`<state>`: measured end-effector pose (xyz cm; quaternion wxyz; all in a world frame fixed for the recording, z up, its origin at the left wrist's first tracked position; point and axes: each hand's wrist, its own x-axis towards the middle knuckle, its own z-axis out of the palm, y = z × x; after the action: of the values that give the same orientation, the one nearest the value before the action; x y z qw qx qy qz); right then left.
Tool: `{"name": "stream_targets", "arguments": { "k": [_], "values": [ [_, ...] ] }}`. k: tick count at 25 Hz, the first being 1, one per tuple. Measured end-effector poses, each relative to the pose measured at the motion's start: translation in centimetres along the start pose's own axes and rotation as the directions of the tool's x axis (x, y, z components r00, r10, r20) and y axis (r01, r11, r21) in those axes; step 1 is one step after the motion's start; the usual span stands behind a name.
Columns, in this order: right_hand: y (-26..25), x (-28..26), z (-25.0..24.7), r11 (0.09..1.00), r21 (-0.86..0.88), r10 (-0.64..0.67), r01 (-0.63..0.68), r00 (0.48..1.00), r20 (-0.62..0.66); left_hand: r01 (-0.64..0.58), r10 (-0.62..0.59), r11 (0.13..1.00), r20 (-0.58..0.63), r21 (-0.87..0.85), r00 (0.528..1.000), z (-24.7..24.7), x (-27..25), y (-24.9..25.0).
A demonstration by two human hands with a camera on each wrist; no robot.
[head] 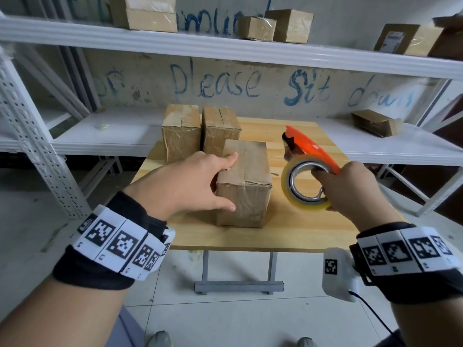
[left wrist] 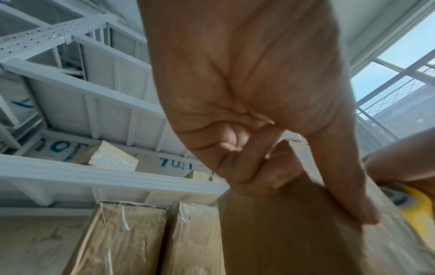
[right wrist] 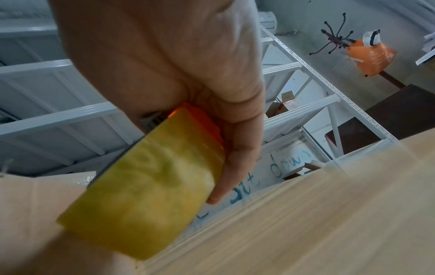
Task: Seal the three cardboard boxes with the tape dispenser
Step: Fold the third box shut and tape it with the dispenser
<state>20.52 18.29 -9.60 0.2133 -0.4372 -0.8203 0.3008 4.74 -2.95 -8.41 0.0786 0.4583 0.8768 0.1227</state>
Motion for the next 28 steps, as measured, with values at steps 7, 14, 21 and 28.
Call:
{"name": "stream_targets", "arguments": {
  "k": [7,14,21,28],
  "values": [
    [-1.1,-0.7,-0.3,0.947,0.026,-0.303,0.322,0.913,-0.273,-0.004,-0.002,0.996,-0.064,-0.089,0.998,0.6,0.4,0.6],
    [-0.9,-1.7,-0.9,0.858,0.079,-0.470,0.508,0.838,-0.278,-0.004,-0.032,0.925,-0.090,-0.381,0.995,0.1,0.4,0.3],
    [-1.2,-1.9,-0.3,0.837,0.078,-0.494,0.541,0.810,-0.314,0.001,-0.027,0.156,-0.003,-0.988,1.000,-1.2,0.1,0.7],
    [-1.1,-1.9,0.0,0.814,0.068,-0.520,0.576,0.777,-0.354,0.016,-0.014,-0.006,0.016,-1.000,1.000,-0.9,0.0,0.8]
  ]
}}
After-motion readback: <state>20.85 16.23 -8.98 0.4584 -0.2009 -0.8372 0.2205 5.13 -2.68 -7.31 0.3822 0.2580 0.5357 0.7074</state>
